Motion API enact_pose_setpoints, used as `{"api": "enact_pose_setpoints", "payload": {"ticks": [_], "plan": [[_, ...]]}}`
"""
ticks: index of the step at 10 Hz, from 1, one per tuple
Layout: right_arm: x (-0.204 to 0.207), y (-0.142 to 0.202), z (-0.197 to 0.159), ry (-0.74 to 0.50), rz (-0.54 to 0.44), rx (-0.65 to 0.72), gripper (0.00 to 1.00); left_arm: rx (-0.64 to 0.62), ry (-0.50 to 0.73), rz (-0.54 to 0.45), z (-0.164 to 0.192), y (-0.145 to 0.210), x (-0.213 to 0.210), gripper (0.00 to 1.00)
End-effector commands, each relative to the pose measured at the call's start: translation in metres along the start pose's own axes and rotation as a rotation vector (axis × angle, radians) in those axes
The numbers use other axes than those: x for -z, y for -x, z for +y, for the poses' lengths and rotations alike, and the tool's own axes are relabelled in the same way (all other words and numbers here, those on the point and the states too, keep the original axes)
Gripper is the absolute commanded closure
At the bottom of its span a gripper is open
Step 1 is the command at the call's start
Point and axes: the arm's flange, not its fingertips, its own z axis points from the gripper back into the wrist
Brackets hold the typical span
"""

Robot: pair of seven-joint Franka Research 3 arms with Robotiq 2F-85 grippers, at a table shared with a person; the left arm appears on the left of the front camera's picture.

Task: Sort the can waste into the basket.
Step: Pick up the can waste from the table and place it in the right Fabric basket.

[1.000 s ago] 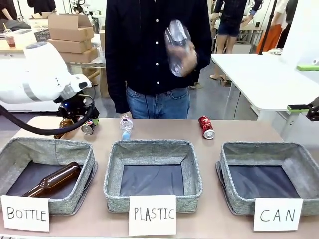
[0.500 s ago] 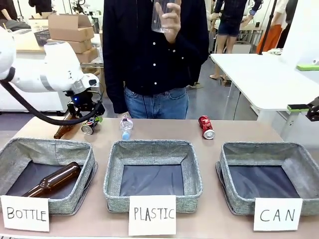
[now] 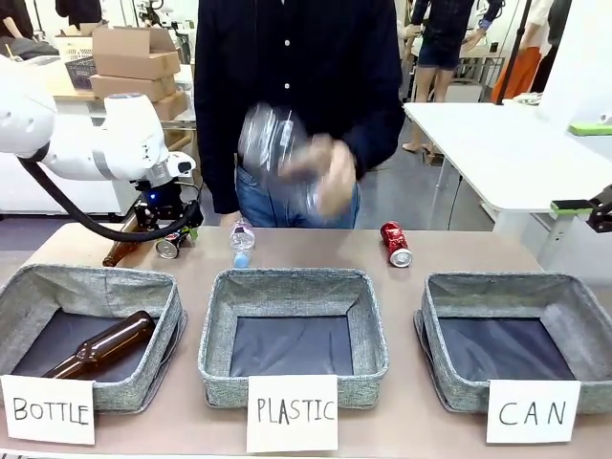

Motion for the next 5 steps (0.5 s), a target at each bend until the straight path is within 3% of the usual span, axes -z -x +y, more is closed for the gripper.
{"api": "enact_pose_setpoints", "payload": {"ticks": [1,4,5], "plan": [[0.001,-0.0016,0.0018,-0.023,0.003,-0.026,0.0,-0.025,-0.026,0.044,0.0012,-0.013,0.0026,0.0],[0.001,-0.0016,0.0018,-0.023,0.003,-0.026,0.0,-0.028,-0.024,0.057,0.0009,-0.012,0.0066,0.0],[0.001,-0.0016,0.0018,-0.023,0.003,-0.026,0.0,-0.019,-0.029,0.059,0.0004,-0.0121,0.007,0.6]]}}
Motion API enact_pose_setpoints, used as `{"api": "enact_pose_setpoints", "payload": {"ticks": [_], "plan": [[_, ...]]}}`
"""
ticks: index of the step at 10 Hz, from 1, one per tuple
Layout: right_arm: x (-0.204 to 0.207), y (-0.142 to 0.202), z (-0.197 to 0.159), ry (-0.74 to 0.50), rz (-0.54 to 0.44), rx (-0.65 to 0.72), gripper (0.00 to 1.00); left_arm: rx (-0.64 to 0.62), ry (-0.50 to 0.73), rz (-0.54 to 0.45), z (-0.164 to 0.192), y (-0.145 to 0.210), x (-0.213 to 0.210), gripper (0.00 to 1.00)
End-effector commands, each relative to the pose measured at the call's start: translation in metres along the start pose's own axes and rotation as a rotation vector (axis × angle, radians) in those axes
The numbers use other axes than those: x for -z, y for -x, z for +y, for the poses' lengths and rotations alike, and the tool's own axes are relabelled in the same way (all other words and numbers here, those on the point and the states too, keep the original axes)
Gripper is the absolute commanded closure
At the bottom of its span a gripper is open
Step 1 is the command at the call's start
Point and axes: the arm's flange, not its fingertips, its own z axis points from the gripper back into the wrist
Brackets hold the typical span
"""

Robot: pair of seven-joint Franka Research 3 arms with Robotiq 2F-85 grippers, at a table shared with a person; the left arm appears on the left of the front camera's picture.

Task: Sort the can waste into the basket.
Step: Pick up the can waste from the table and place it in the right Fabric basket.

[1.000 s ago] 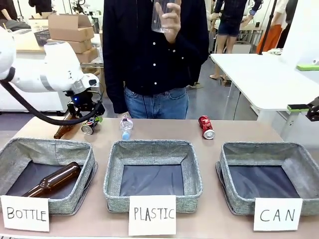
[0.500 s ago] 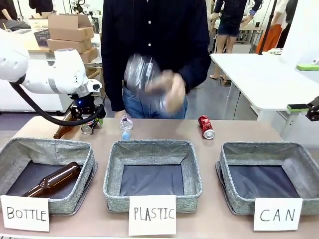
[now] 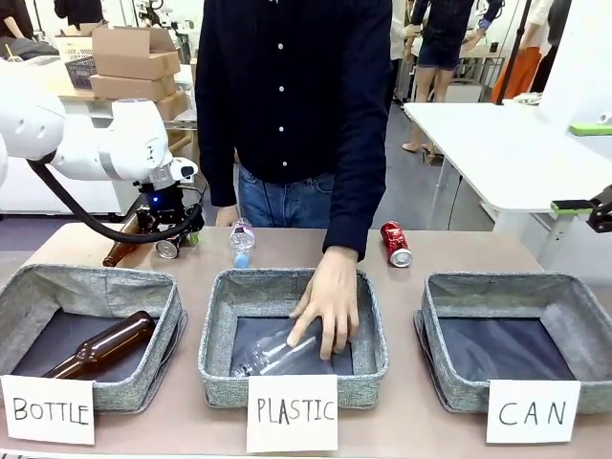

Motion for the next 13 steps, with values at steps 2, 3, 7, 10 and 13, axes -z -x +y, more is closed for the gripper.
{"api": "enact_pose_setpoints", "payload": {"ticks": [2,3,7,10,13], "plan": [[0.001,-0.002,0.002,-0.023,0.003,-0.026,0.0,-0.019,-0.019,0.007,-0.001,-0.004,-0.002,1.0],[0.001,-0.002,0.002,-0.023,0.003,-0.026,0.0,-0.018,-0.017,0.003,-0.001,-0.003,-0.003,0.65],[0.001,-0.002,0.002,-0.023,0.003,-0.026,0.0,-0.012,-0.007,0.009,-0.001,-0.002,-0.004,1.0],[0.001,-0.002,0.002,-0.023,0.003,-0.026,0.0,-0.018,0.024,0.003,-0.002,0.006,-0.013,1.0],[0.001,-0.002,0.002,-0.023,0.003,-0.026,0.0,0.126,0.161,-0.078,0.007,0.096,-0.091,1.0]]}}
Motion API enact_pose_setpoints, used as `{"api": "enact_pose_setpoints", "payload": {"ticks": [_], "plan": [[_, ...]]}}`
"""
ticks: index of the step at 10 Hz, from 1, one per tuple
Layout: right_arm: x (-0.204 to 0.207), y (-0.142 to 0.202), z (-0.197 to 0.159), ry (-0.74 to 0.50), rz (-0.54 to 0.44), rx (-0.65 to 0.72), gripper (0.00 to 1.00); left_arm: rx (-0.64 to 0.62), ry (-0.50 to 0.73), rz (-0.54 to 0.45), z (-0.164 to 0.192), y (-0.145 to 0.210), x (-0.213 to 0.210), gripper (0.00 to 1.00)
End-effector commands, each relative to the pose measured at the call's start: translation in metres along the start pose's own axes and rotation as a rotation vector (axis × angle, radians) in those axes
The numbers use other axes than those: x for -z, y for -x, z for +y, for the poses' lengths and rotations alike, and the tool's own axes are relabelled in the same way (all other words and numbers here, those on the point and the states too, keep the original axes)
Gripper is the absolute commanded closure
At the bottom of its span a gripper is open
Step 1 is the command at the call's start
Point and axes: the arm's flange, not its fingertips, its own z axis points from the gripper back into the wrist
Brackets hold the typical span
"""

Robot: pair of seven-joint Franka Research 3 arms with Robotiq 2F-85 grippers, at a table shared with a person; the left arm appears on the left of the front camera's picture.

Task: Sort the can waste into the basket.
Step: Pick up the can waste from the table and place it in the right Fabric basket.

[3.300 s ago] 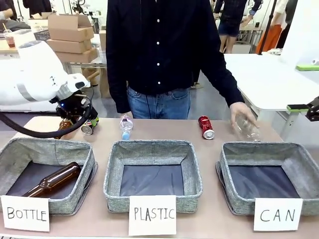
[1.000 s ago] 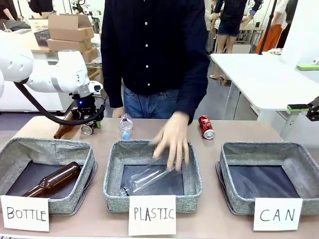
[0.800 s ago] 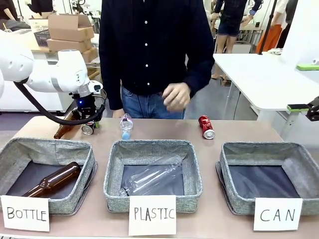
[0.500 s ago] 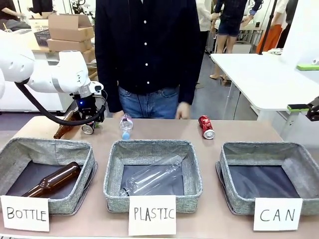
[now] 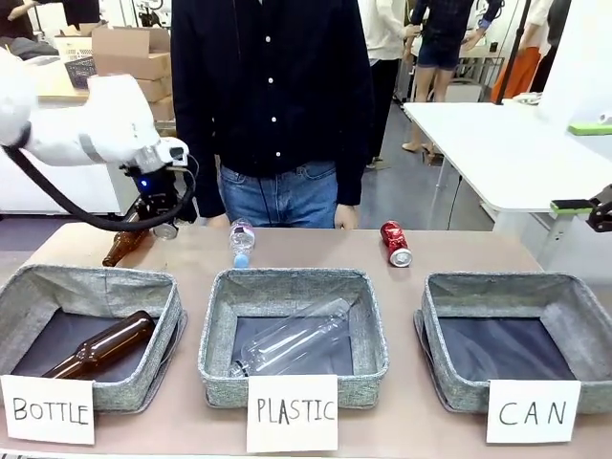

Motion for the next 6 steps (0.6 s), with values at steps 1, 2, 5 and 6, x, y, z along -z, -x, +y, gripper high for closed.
{"api": "enact_pose_setpoints", "payload": {"ticks": [1,2,5,6], "plan": [[0.001,-0.002,0.002,-0.024,0.003,-0.026,0.0,0.207,0.161,-0.003,0.006,0.101,-0.059,1.0],[0.001,-0.002,0.002,-0.024,0.003,-0.026,0.0,0.319,0.193,0.016,0.007,0.145,-0.084,1.0],[0.001,-0.002,0.002,-0.024,0.003,-0.026,0.0,0.569,0.227,-0.163,0.006,0.285,-0.106,1.0],[0.001,-0.002,0.002,-0.024,0.003,-0.026,0.0,0.526,0.248,-0.287,0.003,0.293,-0.099,1.0]]}}
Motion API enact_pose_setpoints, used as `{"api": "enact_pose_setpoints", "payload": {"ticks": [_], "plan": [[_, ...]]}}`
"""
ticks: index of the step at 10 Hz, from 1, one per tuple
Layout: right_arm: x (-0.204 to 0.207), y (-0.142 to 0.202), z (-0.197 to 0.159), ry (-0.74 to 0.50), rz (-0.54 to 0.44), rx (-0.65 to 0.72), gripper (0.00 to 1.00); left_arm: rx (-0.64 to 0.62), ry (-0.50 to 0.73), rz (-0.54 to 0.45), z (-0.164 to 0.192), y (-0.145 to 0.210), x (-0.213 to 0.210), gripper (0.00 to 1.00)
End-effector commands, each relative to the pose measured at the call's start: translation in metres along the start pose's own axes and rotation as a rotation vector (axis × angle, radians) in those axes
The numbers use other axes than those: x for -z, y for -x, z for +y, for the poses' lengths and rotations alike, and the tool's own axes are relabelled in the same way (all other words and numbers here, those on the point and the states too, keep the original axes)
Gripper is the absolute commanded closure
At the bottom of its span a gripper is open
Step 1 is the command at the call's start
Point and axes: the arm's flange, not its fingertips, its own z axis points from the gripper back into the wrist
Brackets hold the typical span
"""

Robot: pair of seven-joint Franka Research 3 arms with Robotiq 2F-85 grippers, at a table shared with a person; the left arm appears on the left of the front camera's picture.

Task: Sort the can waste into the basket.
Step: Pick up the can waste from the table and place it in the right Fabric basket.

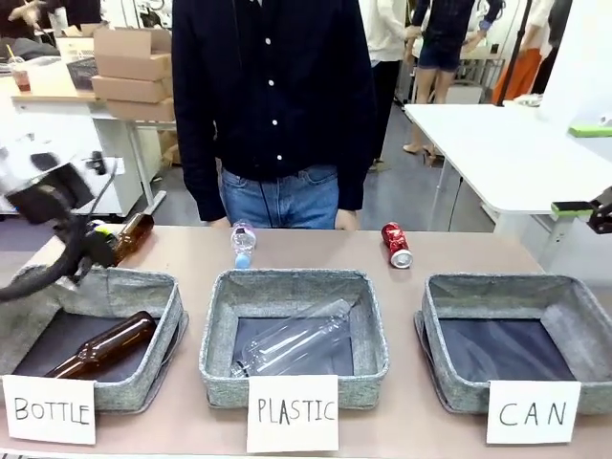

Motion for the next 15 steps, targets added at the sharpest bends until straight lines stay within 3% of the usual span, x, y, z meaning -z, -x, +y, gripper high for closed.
{"api": "enact_pose_setpoints", "payload": {"ticks": [1,4,5,6,8,10,11,13,14,15], "plan": [[0.001,-0.001,0.002,-0.024,0.002,-0.026,0.0,-0.034,0.013,0.086,0.018,-0.032,0.005,1.0],[0.001,-0.001,0.002,-0.024,0.002,-0.026,0.0,-0.034,0.013,0.086,0.018,-0.032,0.005,1.0],[0.001,-0.001,0.002,-0.024,0.002,-0.026,0.0,-0.013,0.001,0.043,0.006,-0.015,0.008,1.0],[0.001,-0.001,0.002,-0.024,0.002,-0.026,0.0,0.145,-0.01,-0.056,-0.025,-0.059,0.022,1.0],[0.001,-0.001,0.002,-0.024,0.002,-0.026,0.0,0.505,-0.012,-0.213,-0.145,-0.152,0.02,1.0],[0.001,-0.001,0.002,-0.024,0.002,-0.026,0.0,0.842,0.078,-0.23,-0.276,-0.214,0.042,1.0],[0.0,0.0,0.0,0.0,0.0,0.0,0.0,0.934,0.16,-0.226,-0.319,-0.235,0.065,1.0],[-0.112,0.053,0.046,0.083,-0.204,-0.139,0.0,1.05,0.31,-0.188,-0.388,-0.268,0.127,1.0],[-0.156,0.082,0.048,0.134,-0.257,-0.156,0.0,1.09,0.378,-0.16,-0.417,-0.282,0.156,1.0],[-0.195,0.112,0.037,0.214,-0.327,-0.138,0.0,1.136,0.355,-0.169,-0.445,-0.297,0.186,1.0]]}}
